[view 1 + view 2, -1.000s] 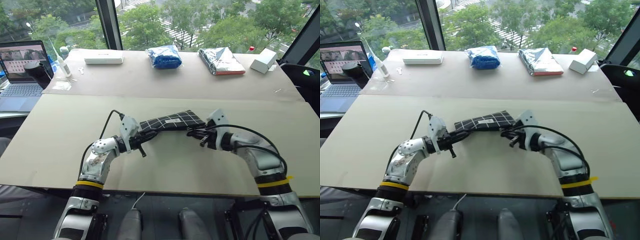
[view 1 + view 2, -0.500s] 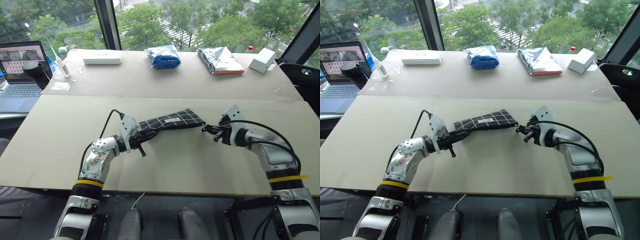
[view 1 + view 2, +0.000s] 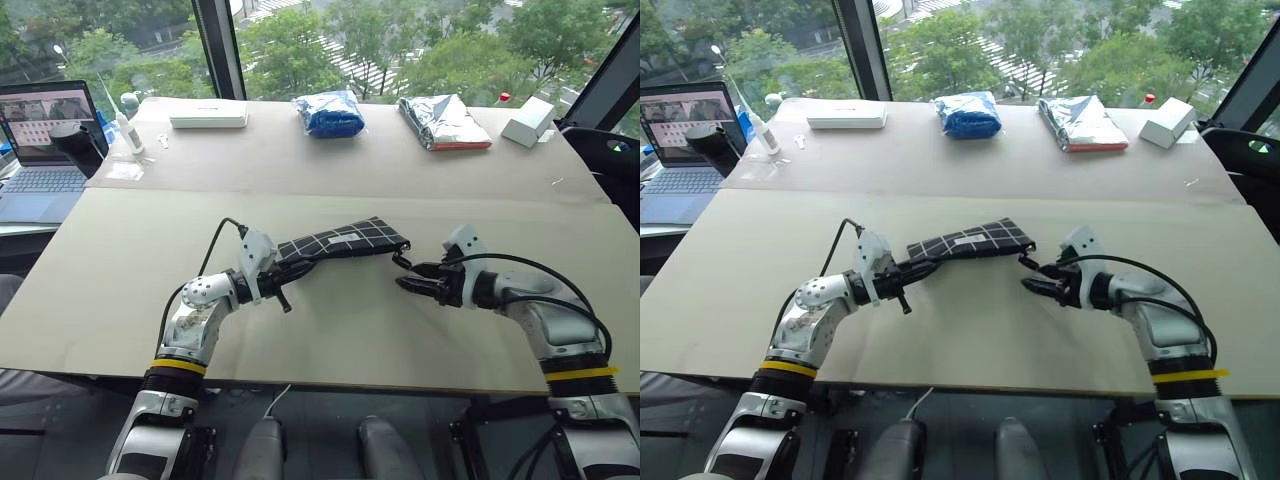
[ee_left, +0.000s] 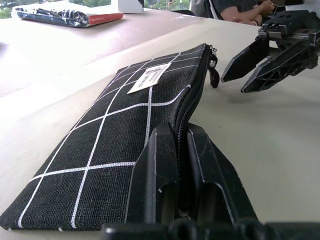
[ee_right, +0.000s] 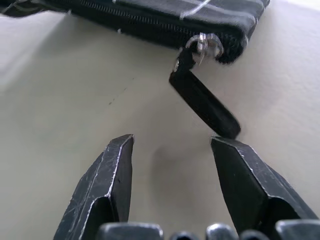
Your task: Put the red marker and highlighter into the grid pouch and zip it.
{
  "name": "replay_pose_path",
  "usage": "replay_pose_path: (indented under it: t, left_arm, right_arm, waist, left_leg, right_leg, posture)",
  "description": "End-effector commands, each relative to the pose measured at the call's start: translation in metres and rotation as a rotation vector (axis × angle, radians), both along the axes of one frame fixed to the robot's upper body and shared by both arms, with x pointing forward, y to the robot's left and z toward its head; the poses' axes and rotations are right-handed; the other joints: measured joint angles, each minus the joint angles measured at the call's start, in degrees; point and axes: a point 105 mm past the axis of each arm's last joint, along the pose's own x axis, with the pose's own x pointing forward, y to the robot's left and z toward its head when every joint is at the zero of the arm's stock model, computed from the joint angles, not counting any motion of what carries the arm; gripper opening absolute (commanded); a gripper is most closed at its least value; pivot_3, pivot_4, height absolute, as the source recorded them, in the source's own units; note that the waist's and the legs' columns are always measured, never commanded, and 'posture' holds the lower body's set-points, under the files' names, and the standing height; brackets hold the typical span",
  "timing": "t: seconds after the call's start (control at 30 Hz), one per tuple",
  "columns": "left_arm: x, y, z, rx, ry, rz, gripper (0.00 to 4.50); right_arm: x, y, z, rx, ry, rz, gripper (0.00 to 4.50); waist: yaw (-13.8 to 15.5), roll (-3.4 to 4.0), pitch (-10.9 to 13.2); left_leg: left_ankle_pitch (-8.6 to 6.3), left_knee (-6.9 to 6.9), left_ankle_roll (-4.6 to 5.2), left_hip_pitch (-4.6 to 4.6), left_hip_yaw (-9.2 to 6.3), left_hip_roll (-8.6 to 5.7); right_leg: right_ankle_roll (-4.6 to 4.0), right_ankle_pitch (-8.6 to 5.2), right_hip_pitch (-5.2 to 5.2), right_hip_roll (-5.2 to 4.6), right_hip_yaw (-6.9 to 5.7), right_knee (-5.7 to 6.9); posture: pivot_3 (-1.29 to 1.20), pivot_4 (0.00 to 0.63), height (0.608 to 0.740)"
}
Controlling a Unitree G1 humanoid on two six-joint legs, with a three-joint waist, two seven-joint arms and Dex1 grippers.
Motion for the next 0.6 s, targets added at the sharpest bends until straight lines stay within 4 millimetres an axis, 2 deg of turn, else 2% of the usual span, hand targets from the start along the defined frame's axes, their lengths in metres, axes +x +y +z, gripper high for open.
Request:
replay_pose_path:
  t: [0.03,0.1,0.17,0.33,0.57,0.6]
  left_arm:
    - [-0.007,-0.006,0.013,0.005,-0.086,-0.066,0.00]
    - [-0.010,-0.006,0.011,0.031,-0.112,-0.096,0.00]
    - [-0.013,-0.007,0.012,0.028,-0.131,-0.121,0.00]
    - [-0.020,-0.013,0.008,0.099,-0.208,-0.225,0.00]
    - [-0.007,-0.014,-0.008,0.253,-0.254,-0.254,0.00]
    - [-0.005,-0.015,-0.008,0.256,-0.256,-0.250,0.42]
  right_arm:
    - [-0.016,-0.033,0.034,-0.037,-0.145,-0.006,2.75]
    - [-0.027,-0.045,0.039,-0.039,-0.166,-0.007,2.75]
    - [-0.040,-0.049,0.043,-0.027,-0.176,0.004,2.75]
    - [-0.063,-0.042,0.056,0.059,-0.209,0.030,2.75]
    - [-0.069,-0.034,0.053,0.073,-0.217,-0.001,2.75]
    - [-0.069,-0.035,0.052,0.070,-0.216,-0.011,2.76]
  waist:
    - [-0.04,0.00,0.00]
    - [-0.19,0.00,0.00]
    - [-0.36,-0.01,0.00]
    - [-0.58,0.00,0.00]
    - [-0.12,-0.03,0.01]
    - [-0.11,-0.03,0.01]
  left_leg:
    - [0.00,0.00,0.00,0.00,0.01,0.00]
    - [0.00,-0.01,0.00,0.00,0.01,0.00]
    - [0.00,-0.03,0.00,0.03,0.01,0.01]
    - [0.00,-0.03,0.00,0.06,0.02,0.02]
    - [0.00,0.02,0.00,0.07,0.02,0.00]
    - [0.00,0.03,0.00,0.06,0.02,0.00]
  right_leg:
    - [0.05,-0.03,0.00,-0.01,0.00,-0.03]
    - [0.06,-0.03,0.01,-0.01,0.01,-0.04]
    - [0.06,-0.04,0.01,0.00,0.00,-0.03]
    - [0.09,-0.05,0.03,0.03,0.06,-0.01]
    - [0.13,-0.07,0.11,0.02,0.06,-0.08]
    - [0.13,-0.08,0.13,0.02,0.06,-0.11]
  posture:
    - [0.00,0.150,0.740]
    - [0.00,0.150,0.740]
    - [0.00,0.150,0.740]
    - [0.00,0.150,0.740]
    - [0.00,0.150,0.740]
    - [0.00,0.150,0.740]
